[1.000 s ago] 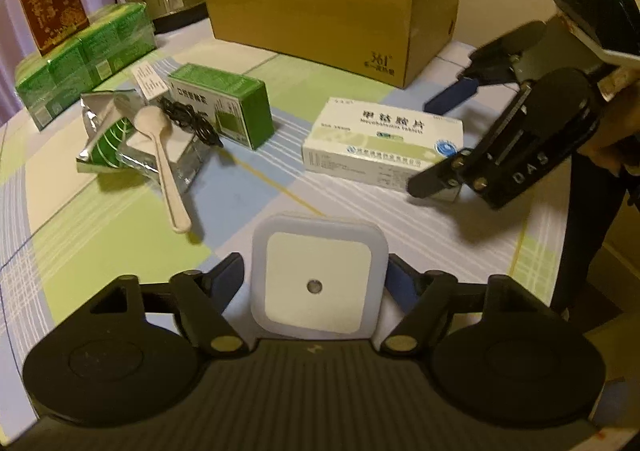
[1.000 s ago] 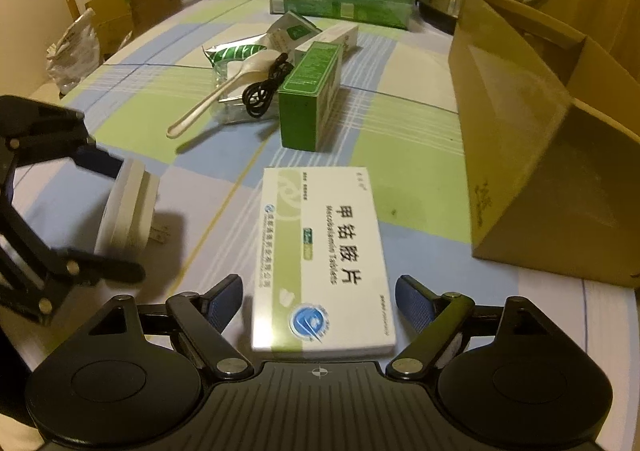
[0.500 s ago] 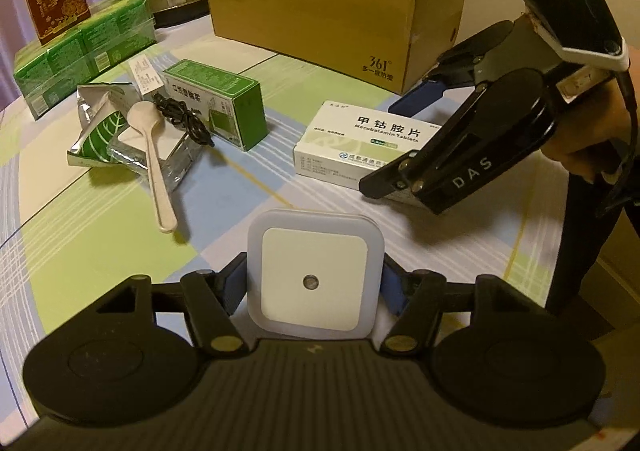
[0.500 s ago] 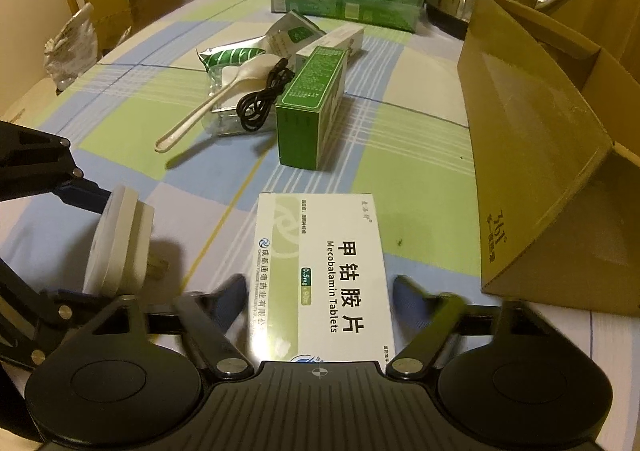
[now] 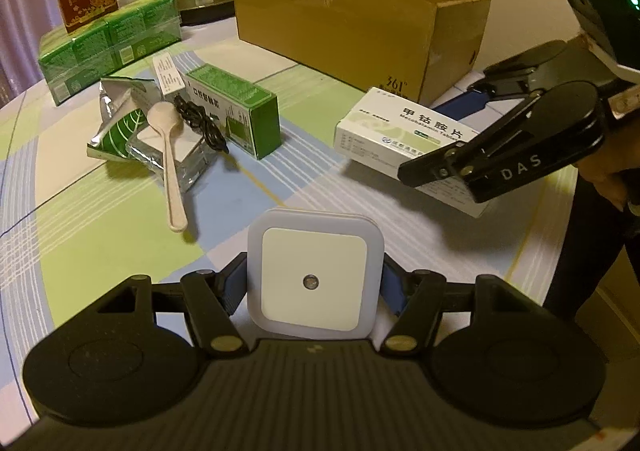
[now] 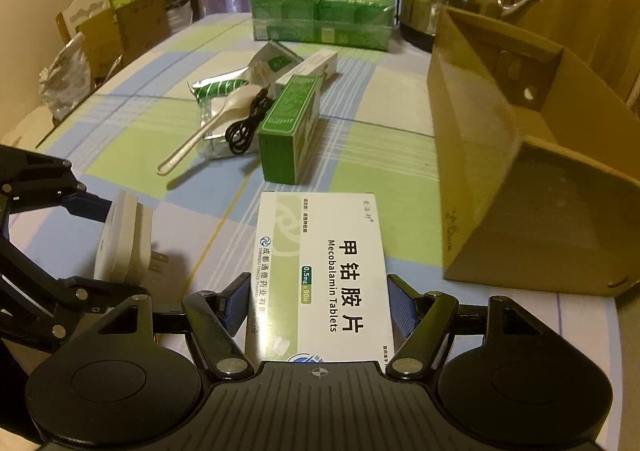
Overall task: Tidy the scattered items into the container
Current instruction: 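Lift and carry the night-light and medicine box with both tools toward the cardboard box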
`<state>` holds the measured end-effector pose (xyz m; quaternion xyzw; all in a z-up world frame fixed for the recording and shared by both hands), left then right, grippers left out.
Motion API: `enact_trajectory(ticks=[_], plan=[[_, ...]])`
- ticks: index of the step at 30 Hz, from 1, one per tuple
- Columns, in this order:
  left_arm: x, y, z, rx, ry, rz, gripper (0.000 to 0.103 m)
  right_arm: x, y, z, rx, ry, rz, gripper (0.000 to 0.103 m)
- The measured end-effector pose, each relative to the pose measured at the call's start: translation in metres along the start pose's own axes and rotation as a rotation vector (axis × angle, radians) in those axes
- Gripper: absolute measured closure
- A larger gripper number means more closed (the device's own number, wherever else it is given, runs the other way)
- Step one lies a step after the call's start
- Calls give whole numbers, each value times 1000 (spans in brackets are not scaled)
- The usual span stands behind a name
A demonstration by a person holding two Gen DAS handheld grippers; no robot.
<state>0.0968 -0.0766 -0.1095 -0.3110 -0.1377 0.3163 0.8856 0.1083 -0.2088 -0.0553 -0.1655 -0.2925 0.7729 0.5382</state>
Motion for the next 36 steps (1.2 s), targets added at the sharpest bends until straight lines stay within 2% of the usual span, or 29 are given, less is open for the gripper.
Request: enact_trajectory(ticks=[16,25,36], plan=[[-32,-35,34,-2,-89,140,41,-19,-6,62,-114,-4,-63,35],[-58,-52,37,-8,-78,123,41,-35,-9,88,-166,6,-96,35],[-72,-77,36,-28,-63,93,41,-59,-10,110,-204,26,-128,35]])
Point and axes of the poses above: each gripper's, at about its wrist camera, not at the fingertips, and z roughly against the way its jaws point, x to its left, y to its underside, the point moved 7 cm from there along -z, roughly the way its jaws point, and after that the axes turned 5 degrees about -z, right-handed, at the moved point
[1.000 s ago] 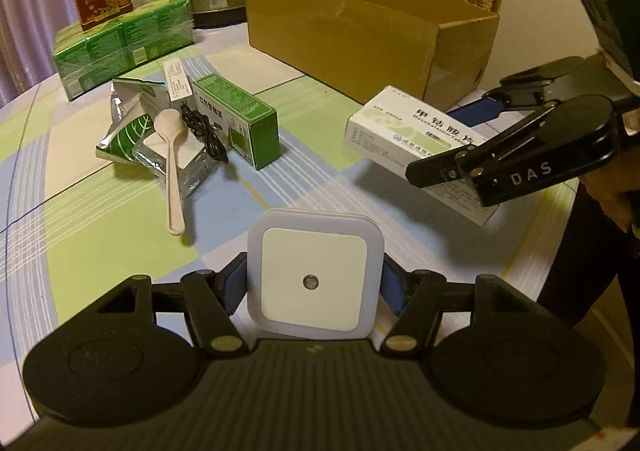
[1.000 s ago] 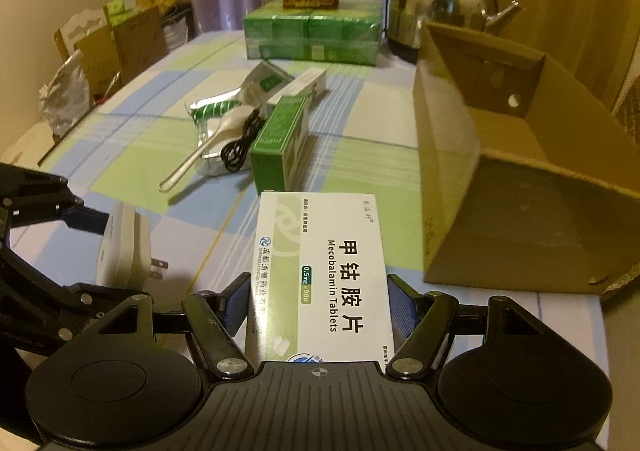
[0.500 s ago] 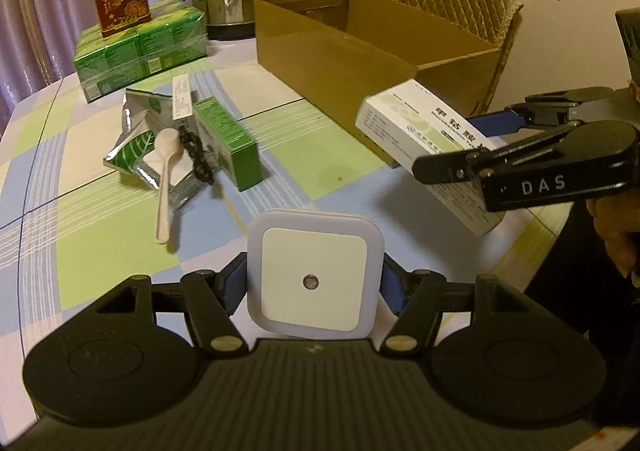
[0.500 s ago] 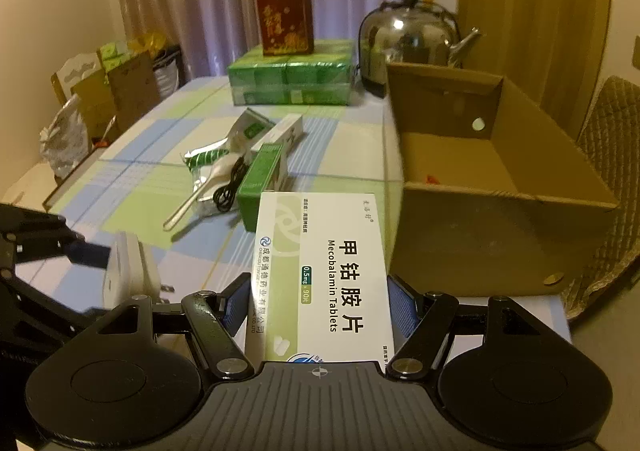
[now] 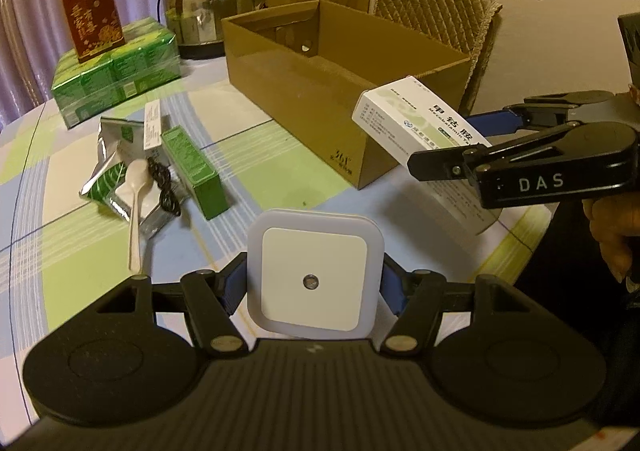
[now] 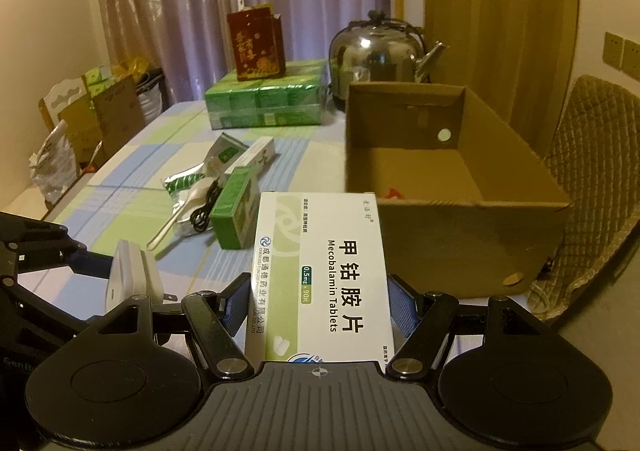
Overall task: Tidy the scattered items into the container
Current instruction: 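Lift and carry the night-light and medicine box with both tools toward the cardboard box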
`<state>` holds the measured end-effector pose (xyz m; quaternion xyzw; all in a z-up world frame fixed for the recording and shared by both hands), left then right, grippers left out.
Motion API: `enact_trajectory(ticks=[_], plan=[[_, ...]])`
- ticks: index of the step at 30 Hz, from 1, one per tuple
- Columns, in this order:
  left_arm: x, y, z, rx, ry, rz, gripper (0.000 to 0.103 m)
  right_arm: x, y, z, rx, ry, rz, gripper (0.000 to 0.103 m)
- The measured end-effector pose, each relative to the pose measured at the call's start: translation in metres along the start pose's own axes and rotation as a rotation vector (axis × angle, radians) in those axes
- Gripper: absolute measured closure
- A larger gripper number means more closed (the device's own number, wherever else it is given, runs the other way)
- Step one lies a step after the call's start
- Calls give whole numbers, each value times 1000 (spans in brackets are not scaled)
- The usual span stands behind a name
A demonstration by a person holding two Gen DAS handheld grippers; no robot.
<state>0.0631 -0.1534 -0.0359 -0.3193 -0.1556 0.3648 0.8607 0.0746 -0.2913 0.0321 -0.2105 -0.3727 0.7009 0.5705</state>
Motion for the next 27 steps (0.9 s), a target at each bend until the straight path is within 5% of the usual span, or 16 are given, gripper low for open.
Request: enact_trajectory(ticks=[13,27], plan=[[-12,-80,-16,-84,23,-84,41,-53,-59,12,-99,71,11,35],[-16,-193,-69,-172,66,-226,41,-125,-136,-47,-97,86,-59,35]])
Point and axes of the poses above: each gripper's, at about its wrist camera, not at the fingertips, and z roughly against the way its jaws point, x to its left, y to its underside, the point moved 7 cm from there along -z, roughly the way its jaws point, and after that the axes turned 5 degrees about -z, right-handed, at the moved point
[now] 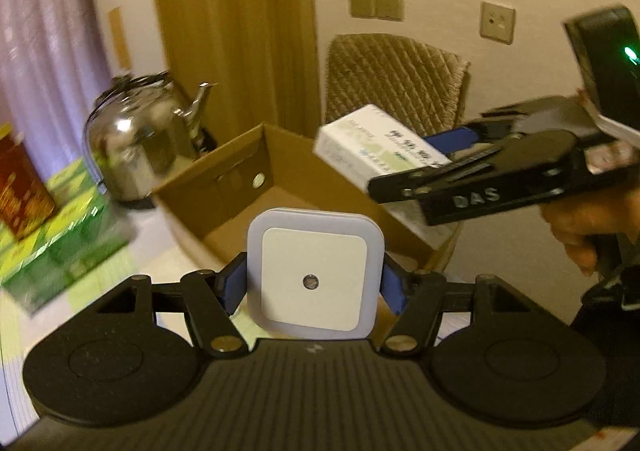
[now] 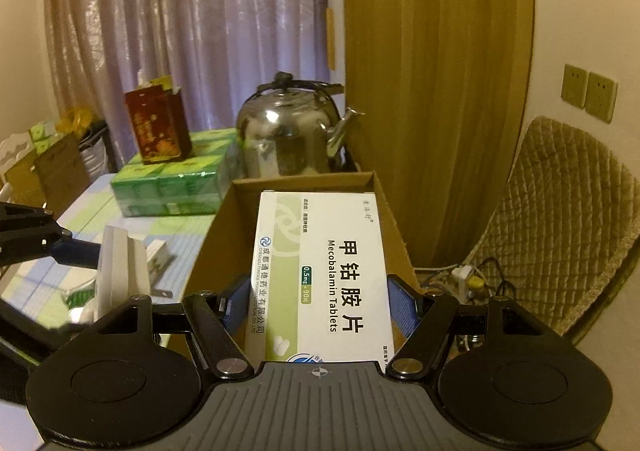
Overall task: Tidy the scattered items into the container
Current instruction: 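Lift and carry the night-light and medicine box with both tools toward the cardboard box, then lower the medicine box into the cardboard box with the right tool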
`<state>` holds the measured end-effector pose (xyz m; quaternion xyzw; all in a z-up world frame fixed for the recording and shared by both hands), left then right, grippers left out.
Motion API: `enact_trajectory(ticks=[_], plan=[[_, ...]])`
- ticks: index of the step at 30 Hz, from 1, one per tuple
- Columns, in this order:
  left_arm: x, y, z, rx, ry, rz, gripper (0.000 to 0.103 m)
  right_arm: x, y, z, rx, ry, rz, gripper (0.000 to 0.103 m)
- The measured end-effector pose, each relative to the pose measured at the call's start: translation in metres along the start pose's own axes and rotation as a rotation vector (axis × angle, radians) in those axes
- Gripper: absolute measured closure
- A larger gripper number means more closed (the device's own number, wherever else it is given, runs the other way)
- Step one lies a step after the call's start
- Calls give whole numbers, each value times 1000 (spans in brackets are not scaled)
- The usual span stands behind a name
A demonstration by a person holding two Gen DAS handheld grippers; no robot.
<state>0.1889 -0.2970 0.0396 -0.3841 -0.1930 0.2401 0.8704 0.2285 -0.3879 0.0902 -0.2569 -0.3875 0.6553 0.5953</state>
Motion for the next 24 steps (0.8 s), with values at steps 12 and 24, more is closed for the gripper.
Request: enact_trajectory(ticks=[12,24], plan=[[-8,4,-81,103,73,-196,41,-32,-8,-57,63,27,-1,35],[-11,30,-126,186,76,-251,41,-31,7,-81,96,34,17,35]])
Point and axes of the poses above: each gripper's, at about its wrist camera, not at the fingertips, and z roughly against the way its jaws point, x to its left, y to its underside, the point moved 7 cm from there along -z, roughly the way its jaws point, and after that the axes turned 5 degrees about -z, right-handed, at the moved point
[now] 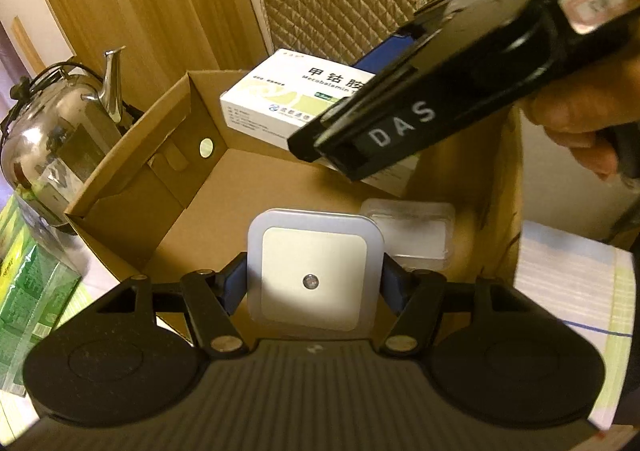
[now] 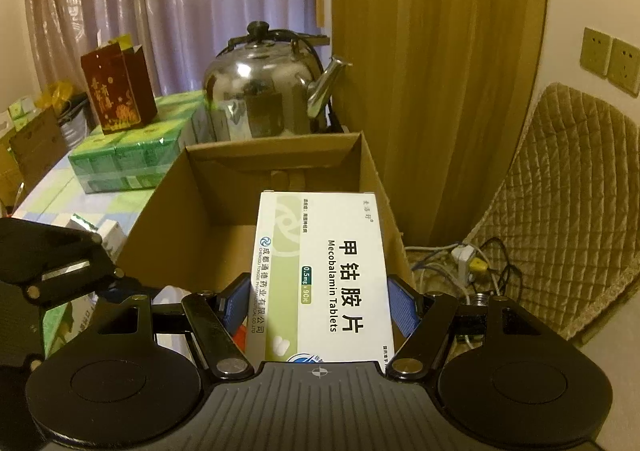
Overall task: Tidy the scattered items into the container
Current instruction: 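Lower the medicine box into the cardboard box with the right tool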
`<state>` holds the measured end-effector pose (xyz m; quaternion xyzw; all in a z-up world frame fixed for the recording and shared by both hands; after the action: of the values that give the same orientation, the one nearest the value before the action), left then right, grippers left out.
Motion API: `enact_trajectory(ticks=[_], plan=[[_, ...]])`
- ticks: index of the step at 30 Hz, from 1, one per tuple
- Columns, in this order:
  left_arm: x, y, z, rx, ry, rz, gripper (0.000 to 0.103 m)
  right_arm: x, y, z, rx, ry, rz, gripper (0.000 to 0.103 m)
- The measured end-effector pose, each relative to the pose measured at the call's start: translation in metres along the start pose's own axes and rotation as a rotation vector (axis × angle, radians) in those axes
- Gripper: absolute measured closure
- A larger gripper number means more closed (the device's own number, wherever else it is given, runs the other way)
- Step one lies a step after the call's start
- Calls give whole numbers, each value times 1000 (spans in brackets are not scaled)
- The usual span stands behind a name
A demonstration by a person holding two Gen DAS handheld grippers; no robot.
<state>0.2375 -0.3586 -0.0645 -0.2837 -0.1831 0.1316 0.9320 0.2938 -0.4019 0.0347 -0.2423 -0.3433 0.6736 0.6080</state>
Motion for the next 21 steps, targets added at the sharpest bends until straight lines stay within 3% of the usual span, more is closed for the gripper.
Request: enact_trajectory(ticks=[11,21], plan=[[2,5,-9,15,-8,-1,42,-1,3,0,-2,6,3,35],[10,2,28,-62,-44,4,40,3,6,1,5,-4,17,35]])
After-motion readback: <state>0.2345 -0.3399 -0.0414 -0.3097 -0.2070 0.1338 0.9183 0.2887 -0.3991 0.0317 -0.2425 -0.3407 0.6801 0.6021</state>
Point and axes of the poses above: each gripper's, at about its wrist camera, not at the fingertips, and z roughly against the way its jaws point, x to its left, y to its underside, the point moved 7 cm from there along -z, roughly the way its jaws point, and after that the axes turned 5 degrees about -z, right-handed, at the moved point
